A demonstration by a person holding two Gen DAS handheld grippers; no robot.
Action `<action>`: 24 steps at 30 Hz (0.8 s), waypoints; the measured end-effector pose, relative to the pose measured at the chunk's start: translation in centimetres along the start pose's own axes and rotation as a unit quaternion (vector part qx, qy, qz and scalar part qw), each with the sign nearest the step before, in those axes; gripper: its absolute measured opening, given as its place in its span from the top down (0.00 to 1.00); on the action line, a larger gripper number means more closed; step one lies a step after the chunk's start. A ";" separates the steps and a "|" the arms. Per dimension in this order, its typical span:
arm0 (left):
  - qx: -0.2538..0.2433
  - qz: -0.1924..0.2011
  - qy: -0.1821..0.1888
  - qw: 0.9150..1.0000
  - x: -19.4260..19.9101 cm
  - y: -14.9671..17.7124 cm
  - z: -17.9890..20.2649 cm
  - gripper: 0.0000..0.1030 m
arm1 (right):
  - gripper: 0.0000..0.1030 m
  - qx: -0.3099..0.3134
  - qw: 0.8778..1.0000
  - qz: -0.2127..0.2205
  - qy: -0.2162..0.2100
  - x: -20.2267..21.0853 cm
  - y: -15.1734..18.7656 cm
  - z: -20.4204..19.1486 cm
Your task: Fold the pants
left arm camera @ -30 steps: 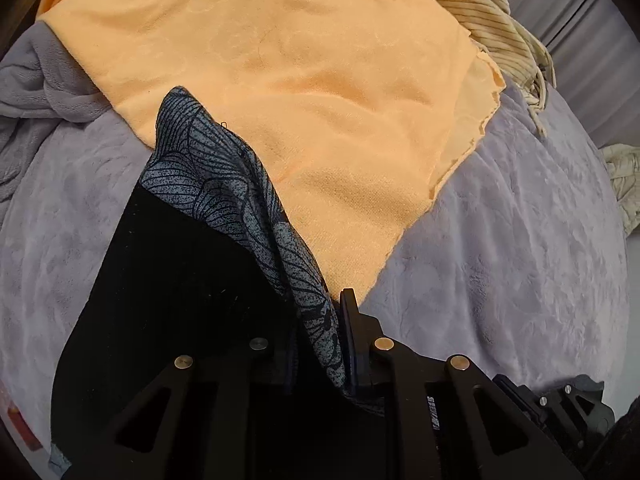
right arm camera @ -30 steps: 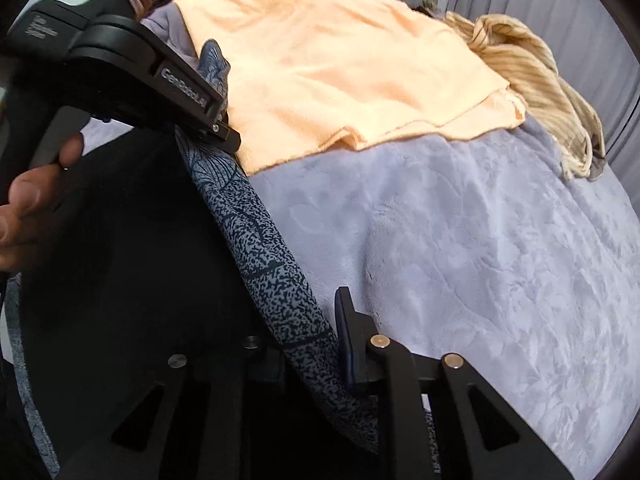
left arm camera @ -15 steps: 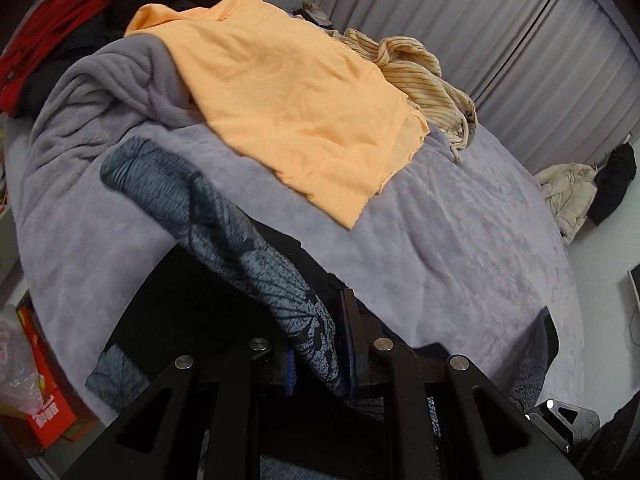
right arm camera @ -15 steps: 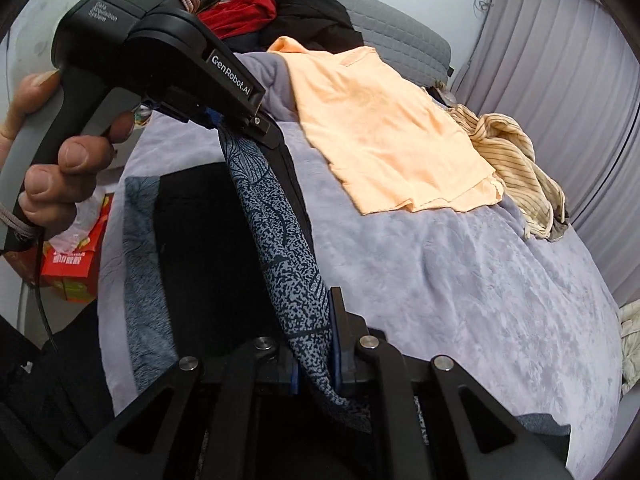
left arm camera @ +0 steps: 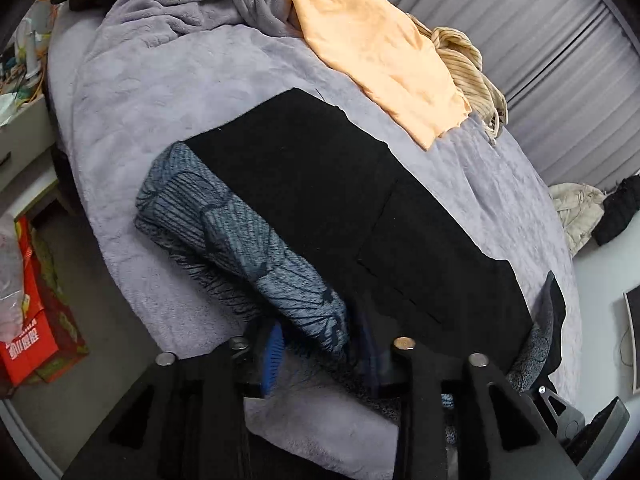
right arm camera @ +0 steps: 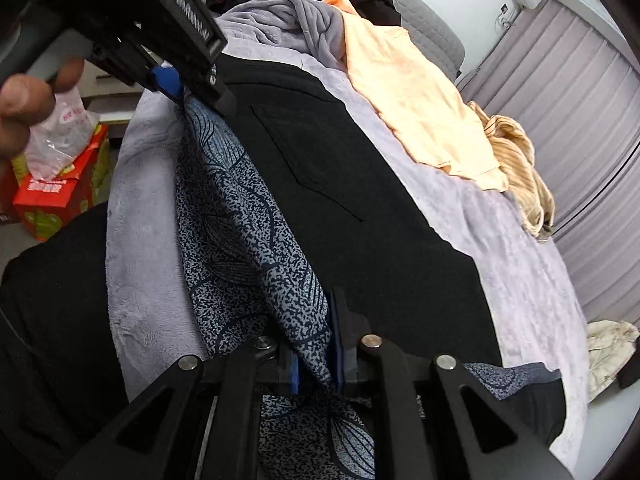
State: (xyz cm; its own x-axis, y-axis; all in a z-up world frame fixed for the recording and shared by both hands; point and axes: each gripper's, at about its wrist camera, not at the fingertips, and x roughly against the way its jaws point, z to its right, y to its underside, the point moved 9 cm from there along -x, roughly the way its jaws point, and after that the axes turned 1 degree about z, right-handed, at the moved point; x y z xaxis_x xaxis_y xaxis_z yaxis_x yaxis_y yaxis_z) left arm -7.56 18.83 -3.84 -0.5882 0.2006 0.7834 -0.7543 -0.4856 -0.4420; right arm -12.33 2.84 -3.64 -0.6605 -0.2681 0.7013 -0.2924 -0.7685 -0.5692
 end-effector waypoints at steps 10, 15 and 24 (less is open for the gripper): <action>-0.029 0.056 -0.045 0.997 4.2 -3.5 -0.8 0.28 | 0.27 -0.122 0.984 0.074 -0.111 6.2 -3.2 3.8; -0.095 0.037 -0.041 0.994 -0.4 -4.3 5.4 0.28 | 0.26 -0.170 0.982 0.037 -0.068 1.3 -4.7 6.5; -0.168 0.005 -0.123 0.978 -3.4 0.2 4.8 0.15 | 0.26 -0.263 0.960 -0.043 -0.081 -0.7 2.0 9.1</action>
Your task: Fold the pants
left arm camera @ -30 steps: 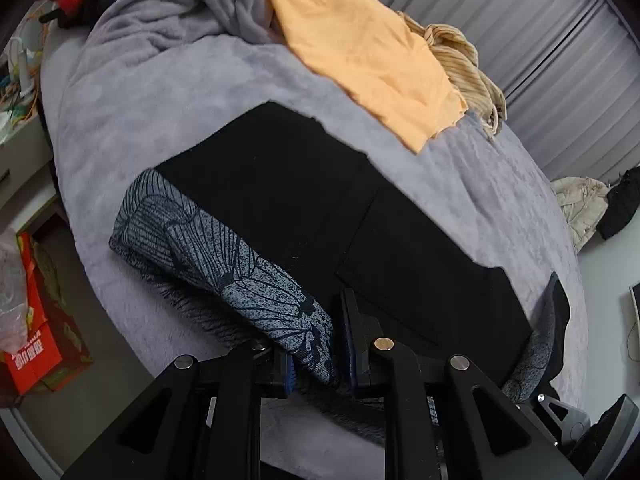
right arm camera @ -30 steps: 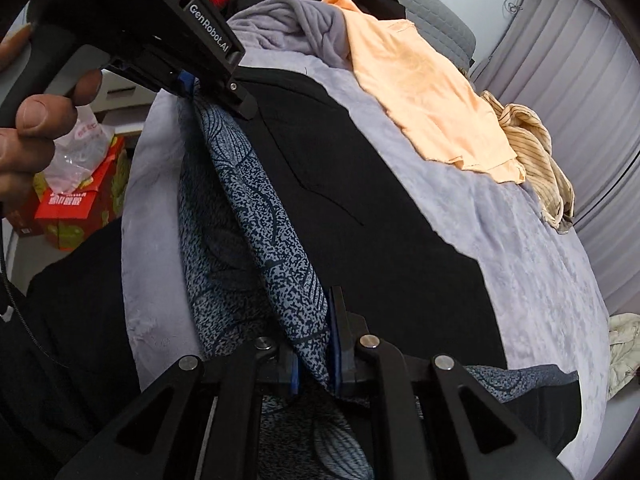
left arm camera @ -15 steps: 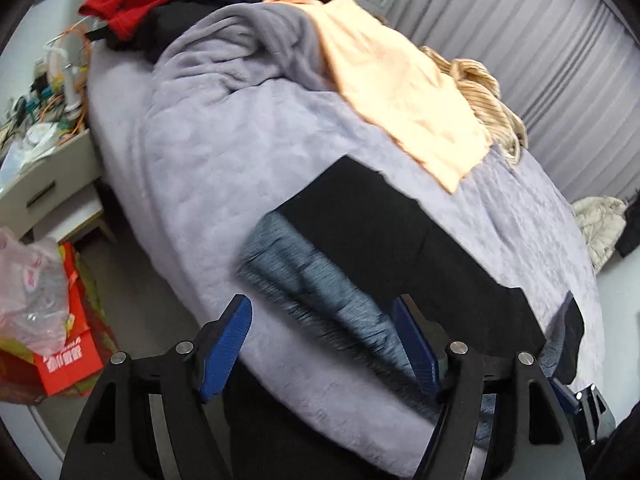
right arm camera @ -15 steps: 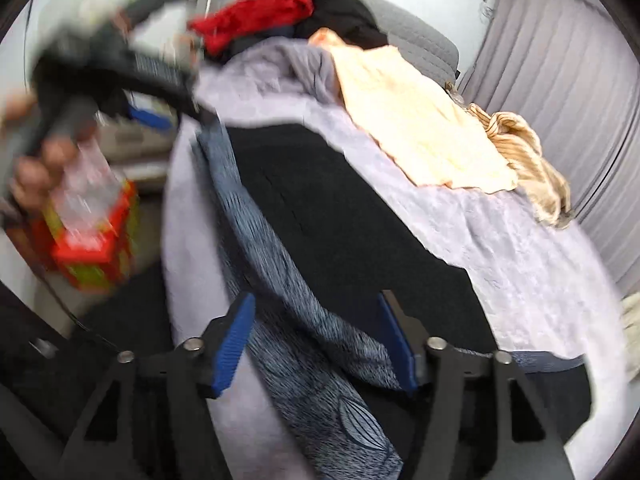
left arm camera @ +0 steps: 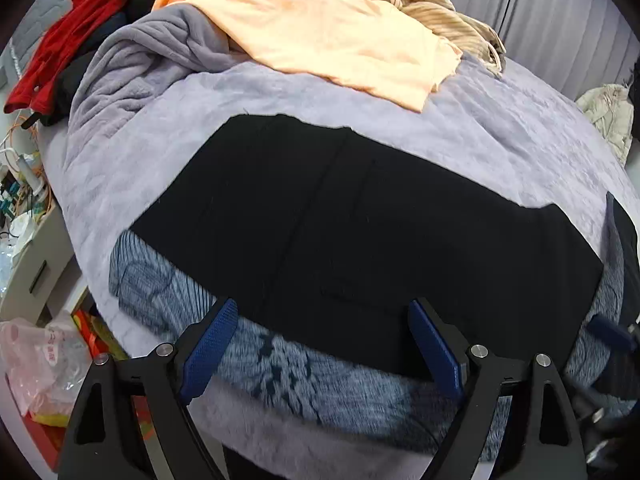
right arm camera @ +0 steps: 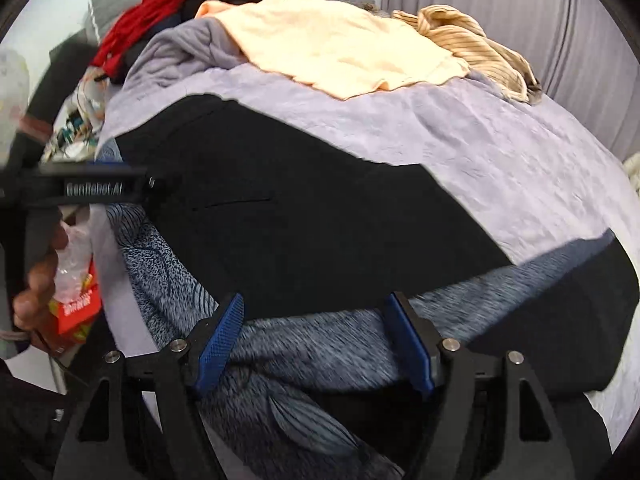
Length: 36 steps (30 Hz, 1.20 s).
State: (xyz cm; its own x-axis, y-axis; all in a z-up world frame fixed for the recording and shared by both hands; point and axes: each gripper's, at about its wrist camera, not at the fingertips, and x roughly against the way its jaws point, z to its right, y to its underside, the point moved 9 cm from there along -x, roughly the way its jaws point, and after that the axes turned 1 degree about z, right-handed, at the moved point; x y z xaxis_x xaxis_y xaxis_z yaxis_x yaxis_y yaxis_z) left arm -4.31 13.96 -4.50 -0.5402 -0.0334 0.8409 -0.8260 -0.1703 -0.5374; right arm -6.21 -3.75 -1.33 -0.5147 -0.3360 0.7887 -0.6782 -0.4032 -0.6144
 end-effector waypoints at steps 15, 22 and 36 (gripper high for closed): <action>-0.119 -0.035 0.093 0.988 0.0 0.6 13.6 0.06 | 0.39 -0.276 0.917 -0.166 0.237 -6.8 -0.5 24.0; -0.130 -0.050 0.151 0.979 1.7 1.3 15.8 0.06 | 0.94 -0.348 0.916 -0.049 0.193 3.4 3.3 23.1; -0.247 -0.049 0.147 0.957 2.1 5.9 22.3 0.01 | 0.36 -0.300 0.907 -0.038 0.291 12.7 15.3 19.6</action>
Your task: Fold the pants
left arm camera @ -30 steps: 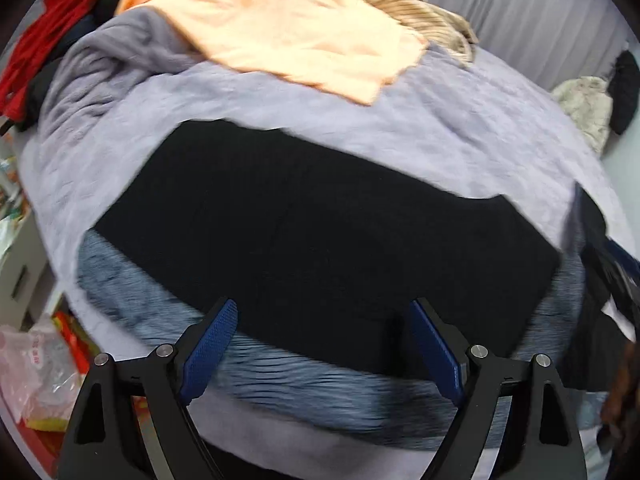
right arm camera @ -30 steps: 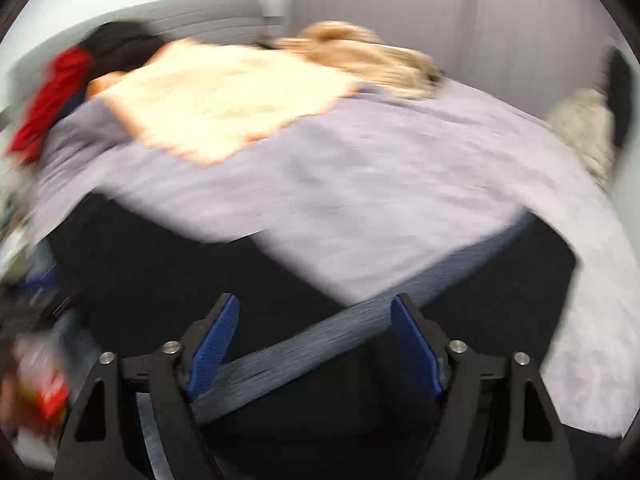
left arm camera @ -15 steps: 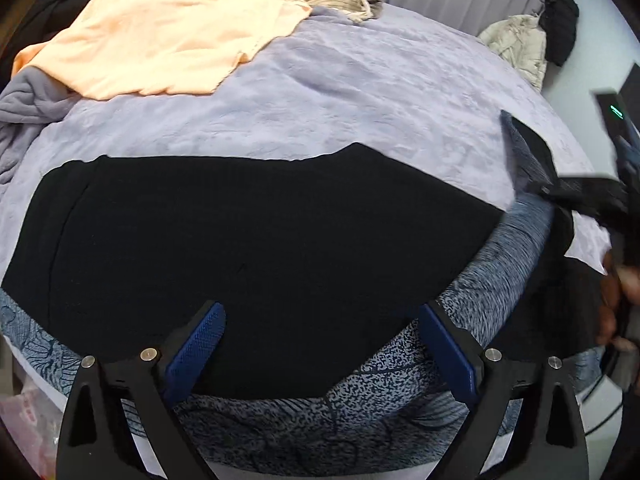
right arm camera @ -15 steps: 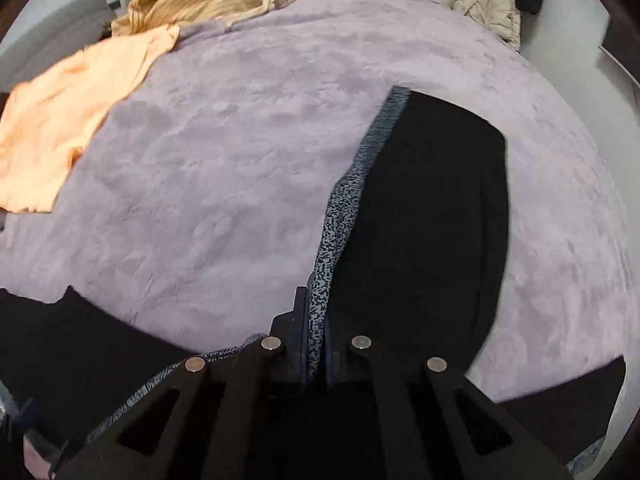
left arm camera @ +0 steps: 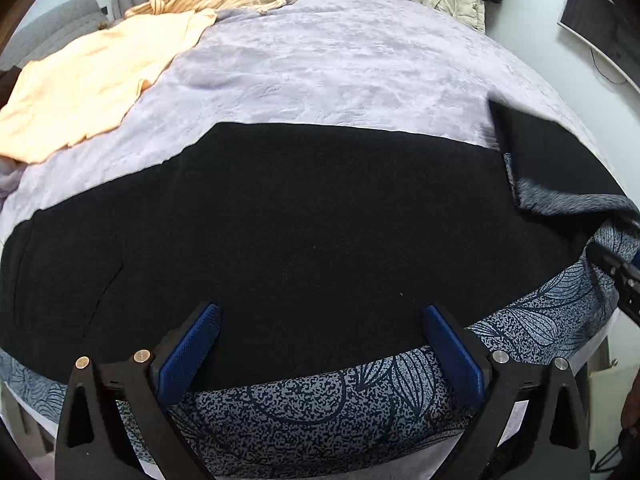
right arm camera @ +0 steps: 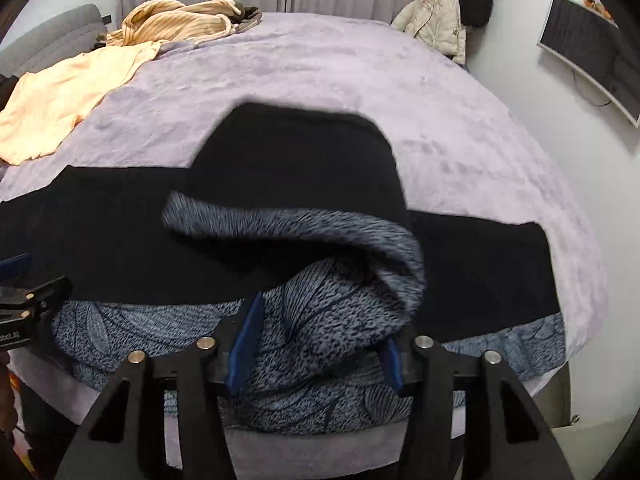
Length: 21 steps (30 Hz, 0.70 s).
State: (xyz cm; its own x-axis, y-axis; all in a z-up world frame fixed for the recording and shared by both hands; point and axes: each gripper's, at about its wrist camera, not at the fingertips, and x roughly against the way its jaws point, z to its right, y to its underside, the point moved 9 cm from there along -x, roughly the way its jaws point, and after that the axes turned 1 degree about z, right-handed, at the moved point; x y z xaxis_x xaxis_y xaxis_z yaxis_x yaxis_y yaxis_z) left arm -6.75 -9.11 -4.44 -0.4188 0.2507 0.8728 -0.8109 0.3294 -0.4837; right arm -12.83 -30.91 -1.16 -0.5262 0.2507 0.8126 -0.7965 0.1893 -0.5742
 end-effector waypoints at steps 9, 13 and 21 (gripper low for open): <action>0.010 0.005 -0.010 1.000 0.1 0.2 0.0 0.01 | 0.20 0.230 0.943 0.077 0.228 -2.0 -5.9 -1.0; 0.011 -0.002 -0.011 1.000 -0.2 -0.1 0.3 0.01 | 0.89 0.306 0.915 0.100 0.241 -3.0 -6.6 -2.7; 0.032 -0.016 0.018 0.999 1.3 -1.1 0.8 0.01 | 0.90 0.028 0.990 0.113 0.077 2.7 -5.1 8.1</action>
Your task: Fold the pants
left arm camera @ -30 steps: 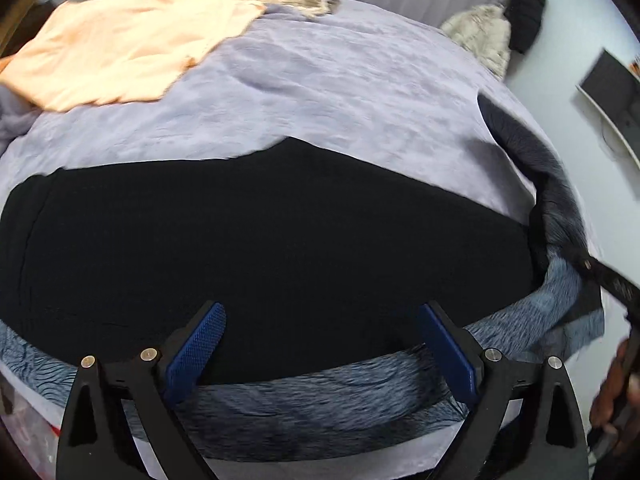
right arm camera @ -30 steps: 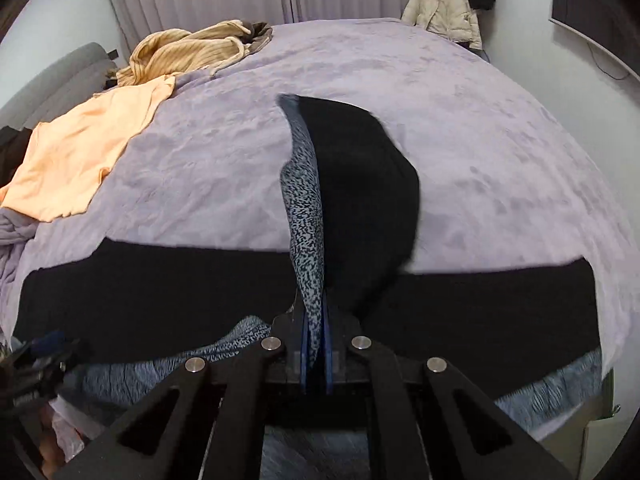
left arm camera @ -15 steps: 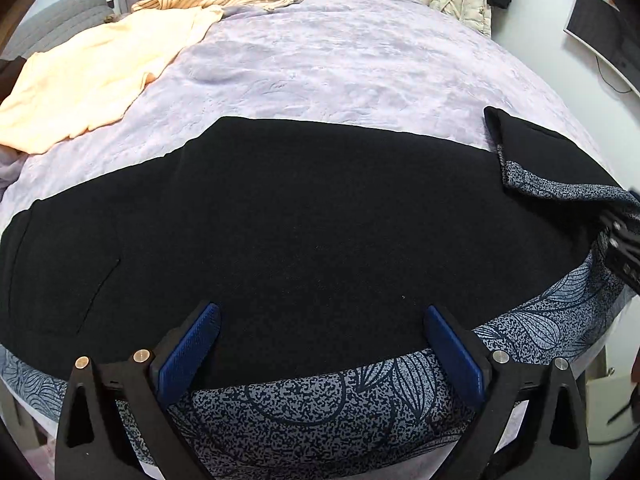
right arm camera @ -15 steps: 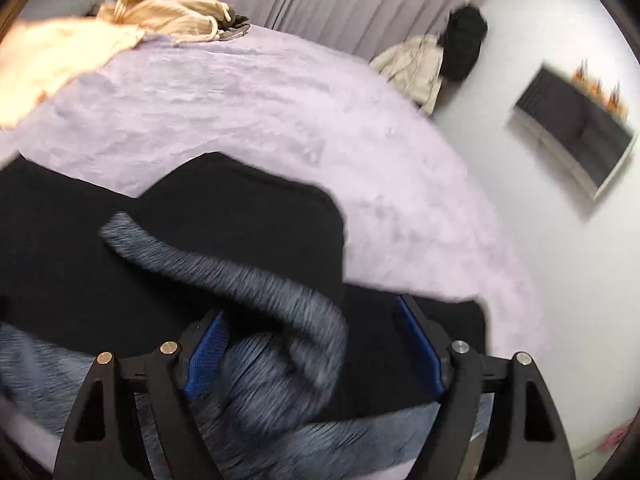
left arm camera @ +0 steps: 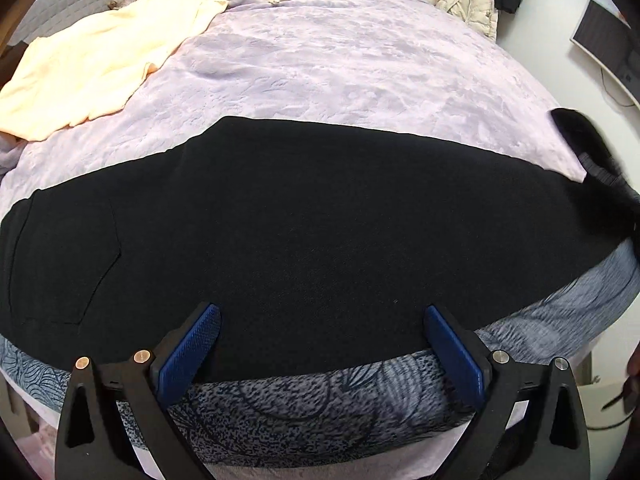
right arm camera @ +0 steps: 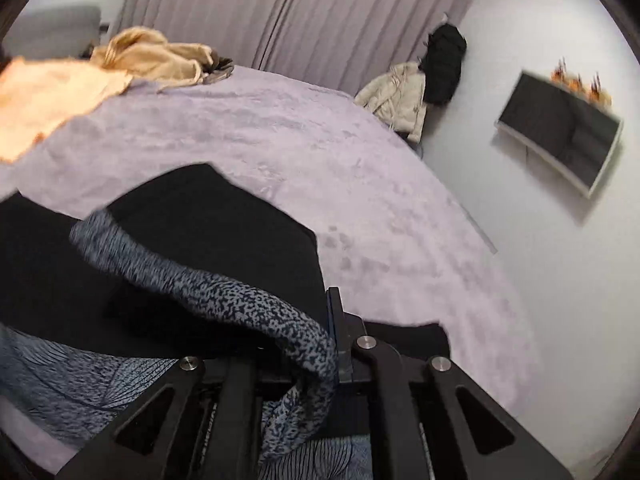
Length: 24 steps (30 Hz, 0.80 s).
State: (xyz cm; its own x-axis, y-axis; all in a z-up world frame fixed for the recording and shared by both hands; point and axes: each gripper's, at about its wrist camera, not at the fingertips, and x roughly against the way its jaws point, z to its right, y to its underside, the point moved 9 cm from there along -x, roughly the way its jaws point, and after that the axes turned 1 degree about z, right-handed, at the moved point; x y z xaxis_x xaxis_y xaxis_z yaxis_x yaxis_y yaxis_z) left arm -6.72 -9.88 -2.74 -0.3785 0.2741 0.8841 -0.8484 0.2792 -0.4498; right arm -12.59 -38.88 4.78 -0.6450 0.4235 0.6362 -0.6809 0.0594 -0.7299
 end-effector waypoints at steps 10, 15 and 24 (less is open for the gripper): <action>-0.033 -0.008 -0.024 0.999 -0.6 -0.4 2.0 0.01 | 0.44 -0.241 0.956 -0.062 -0.157 -3.3 7.4 5.9; -0.021 -0.012 -0.030 0.999 -0.7 -1.1 2.2 0.01 | 0.21 -0.290 0.944 -0.027 -0.152 -2.8 5.7 10.4; -0.042 0.006 0.007 0.999 1.0 -4.5 6.6 0.01 | 0.91 -0.302 0.937 0.007 -0.175 0.4 4.7 13.2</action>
State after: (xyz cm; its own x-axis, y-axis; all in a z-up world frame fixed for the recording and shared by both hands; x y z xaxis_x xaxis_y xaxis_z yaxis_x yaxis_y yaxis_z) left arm -5.77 -16.88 1.03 -0.3828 0.2906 0.8769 -0.8091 0.3527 -0.4700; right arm -20.63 -50.37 4.90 -0.7986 0.1128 0.5912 -0.4188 0.6014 -0.6804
